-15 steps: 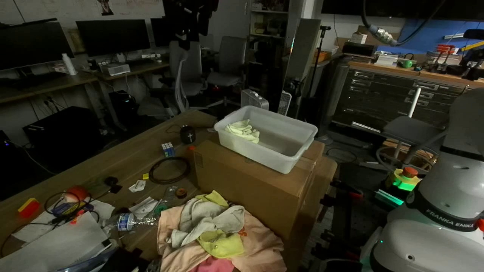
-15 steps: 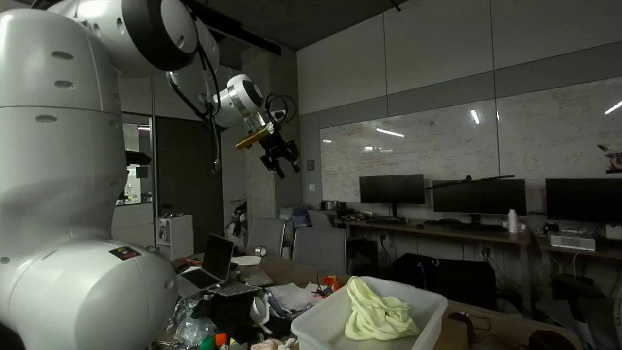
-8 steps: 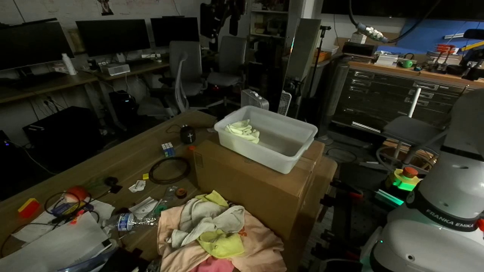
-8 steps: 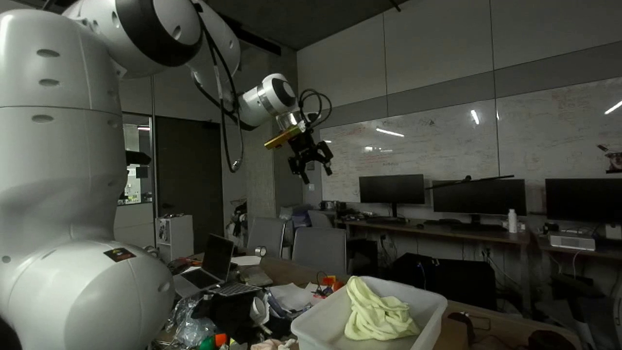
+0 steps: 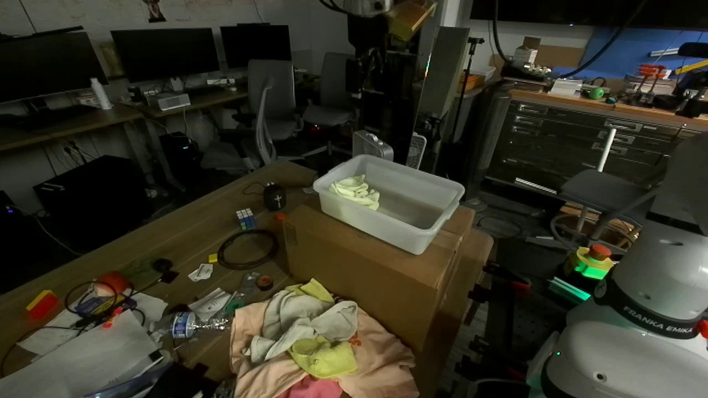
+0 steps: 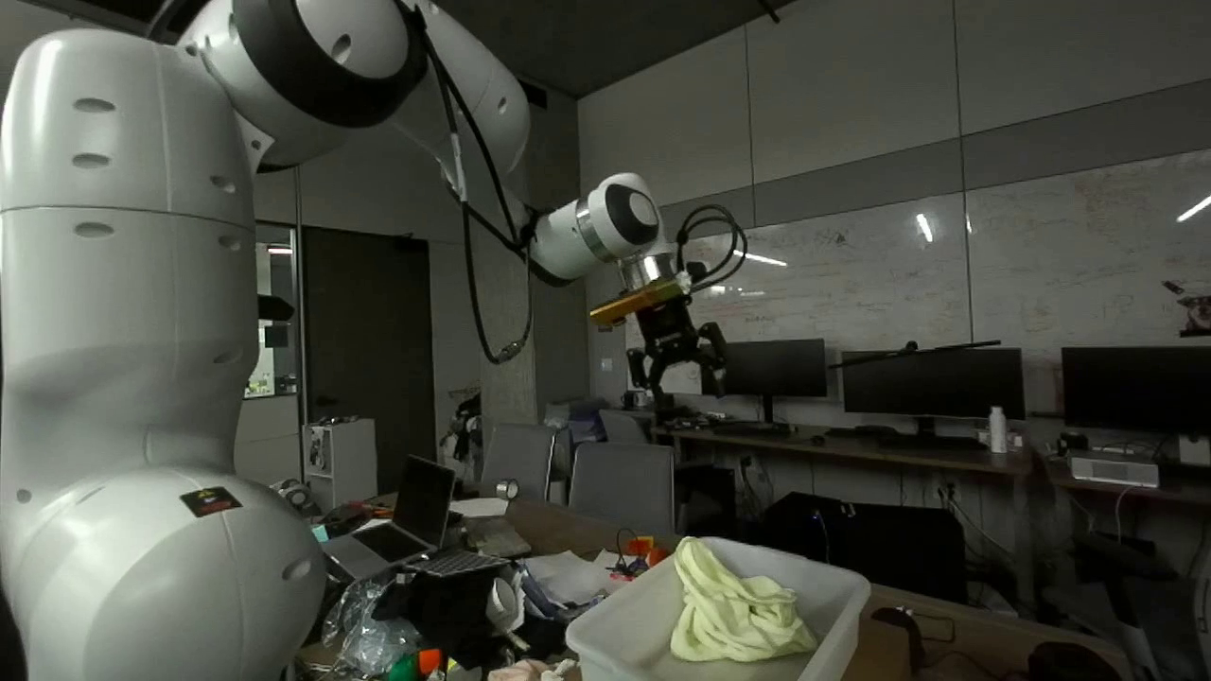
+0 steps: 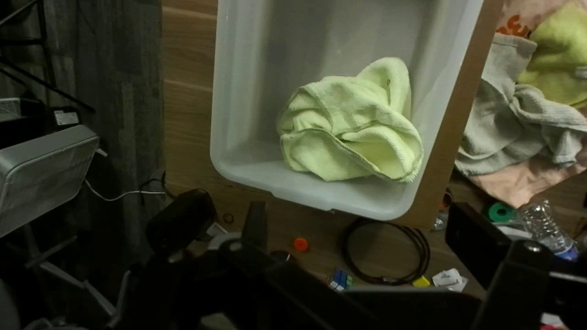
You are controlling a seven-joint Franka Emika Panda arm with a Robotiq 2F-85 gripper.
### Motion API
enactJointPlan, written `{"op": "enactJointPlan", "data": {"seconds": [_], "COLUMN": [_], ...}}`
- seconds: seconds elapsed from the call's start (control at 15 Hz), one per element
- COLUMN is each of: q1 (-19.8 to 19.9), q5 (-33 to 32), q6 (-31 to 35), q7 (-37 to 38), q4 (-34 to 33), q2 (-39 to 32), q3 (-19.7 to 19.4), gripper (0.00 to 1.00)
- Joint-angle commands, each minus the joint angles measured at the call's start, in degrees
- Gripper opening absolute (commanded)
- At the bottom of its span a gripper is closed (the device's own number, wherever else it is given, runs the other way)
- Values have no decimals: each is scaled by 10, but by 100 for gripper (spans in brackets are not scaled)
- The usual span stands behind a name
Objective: Remove the two t-shirts and two towels from the white box and place them on the table
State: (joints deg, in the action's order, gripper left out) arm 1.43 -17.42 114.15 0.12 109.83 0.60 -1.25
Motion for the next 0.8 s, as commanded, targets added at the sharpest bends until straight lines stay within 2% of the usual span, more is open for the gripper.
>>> {"op": "enactJointPlan", "data": {"seconds": [0.0, 0.33, 0.73], "q1": [19, 47, 73], "q5": [39, 96, 135], "q6": [37, 74, 109], "q7": [-82, -162, -192], "q4": [10, 16, 7], "q2": [-26, -80, -144], "q3": [-20, -37, -37], "gripper": [100, 100, 100]}}
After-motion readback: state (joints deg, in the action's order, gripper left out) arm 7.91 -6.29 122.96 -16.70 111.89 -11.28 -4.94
